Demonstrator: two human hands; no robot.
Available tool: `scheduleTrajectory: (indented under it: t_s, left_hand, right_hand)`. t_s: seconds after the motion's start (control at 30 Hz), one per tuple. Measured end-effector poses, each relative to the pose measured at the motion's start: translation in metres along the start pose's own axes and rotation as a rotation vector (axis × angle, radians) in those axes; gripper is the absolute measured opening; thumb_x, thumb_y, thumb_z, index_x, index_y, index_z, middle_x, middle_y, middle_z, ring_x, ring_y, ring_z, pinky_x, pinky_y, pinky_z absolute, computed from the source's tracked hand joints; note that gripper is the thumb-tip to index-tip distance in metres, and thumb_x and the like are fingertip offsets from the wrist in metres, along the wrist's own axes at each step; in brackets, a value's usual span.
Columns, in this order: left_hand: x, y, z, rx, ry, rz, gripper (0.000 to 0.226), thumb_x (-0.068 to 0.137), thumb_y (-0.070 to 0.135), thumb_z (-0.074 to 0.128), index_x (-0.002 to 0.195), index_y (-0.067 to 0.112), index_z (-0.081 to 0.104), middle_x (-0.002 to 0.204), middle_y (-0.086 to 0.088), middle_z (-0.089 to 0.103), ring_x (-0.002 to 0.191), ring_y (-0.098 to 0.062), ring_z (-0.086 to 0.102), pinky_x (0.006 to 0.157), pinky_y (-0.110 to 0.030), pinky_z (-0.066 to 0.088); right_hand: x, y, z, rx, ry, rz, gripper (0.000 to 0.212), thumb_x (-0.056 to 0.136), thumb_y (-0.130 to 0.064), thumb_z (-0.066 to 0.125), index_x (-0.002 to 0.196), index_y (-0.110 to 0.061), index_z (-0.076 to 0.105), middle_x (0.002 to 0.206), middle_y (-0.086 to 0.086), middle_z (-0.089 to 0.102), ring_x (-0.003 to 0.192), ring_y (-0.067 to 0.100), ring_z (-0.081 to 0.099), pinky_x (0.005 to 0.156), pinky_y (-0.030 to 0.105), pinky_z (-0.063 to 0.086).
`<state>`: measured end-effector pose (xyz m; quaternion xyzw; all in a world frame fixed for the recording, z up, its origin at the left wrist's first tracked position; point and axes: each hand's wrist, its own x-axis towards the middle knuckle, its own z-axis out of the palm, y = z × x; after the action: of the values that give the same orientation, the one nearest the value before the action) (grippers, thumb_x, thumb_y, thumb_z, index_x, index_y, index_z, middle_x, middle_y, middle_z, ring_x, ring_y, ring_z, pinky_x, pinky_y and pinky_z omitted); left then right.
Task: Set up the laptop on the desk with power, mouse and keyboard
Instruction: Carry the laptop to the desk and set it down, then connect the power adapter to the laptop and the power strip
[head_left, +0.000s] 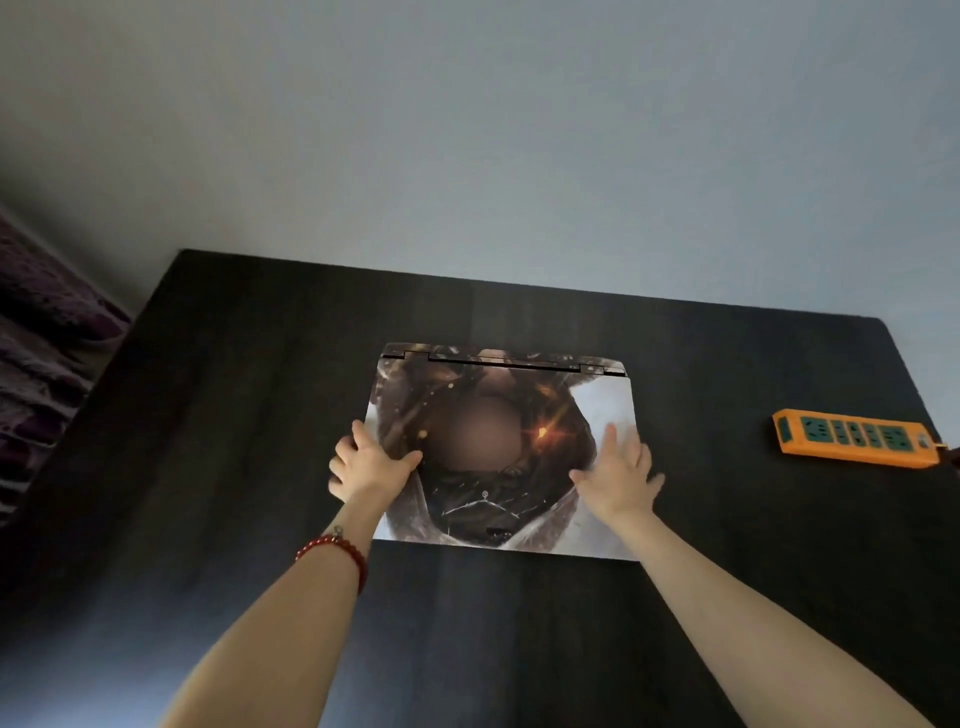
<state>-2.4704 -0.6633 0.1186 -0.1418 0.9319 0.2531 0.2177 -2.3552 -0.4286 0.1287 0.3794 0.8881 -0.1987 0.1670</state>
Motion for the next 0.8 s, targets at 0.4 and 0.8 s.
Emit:
scheduleTrajectory:
  t_s: [0.4,0.8]
  left_hand:
    - [-0.191,-0.240,-0.053,-0.397,0.473,-0.178,0.036,0.087,0.017,0.059,0.121,0.006,0.056,0.123,-0.015,0.056,0.117,-0.030,0.051,0.099,-0.034,0.037]
    - [-0.313,-0.539,-0.064,-0.649,0.576,-0.758,0.032,0.089,0.016,0.050,0.119,0.006,0.056,0.119,-0.013,0.060,0.109,-0.027,0.055,0.087,-0.032,0.043]
  right_hand:
    - [-0.211,-0.107,0.092,0.082,-0.510,-0.887,0.032,0.093,-0.016,0.045,0.124,-0.012,0.052,0.125,0.007,0.057,0.115,0.020,0.053,0.100,0.034,0.041]
    - [-0.429,-0.219,0.282,-0.369,-0.842,-1.256,0.034,0.094,-0.019,0.041,0.126,-0.016,0.050,0.126,0.005,0.057,0.114,0.021,0.053,0.097,0.034,0.043]
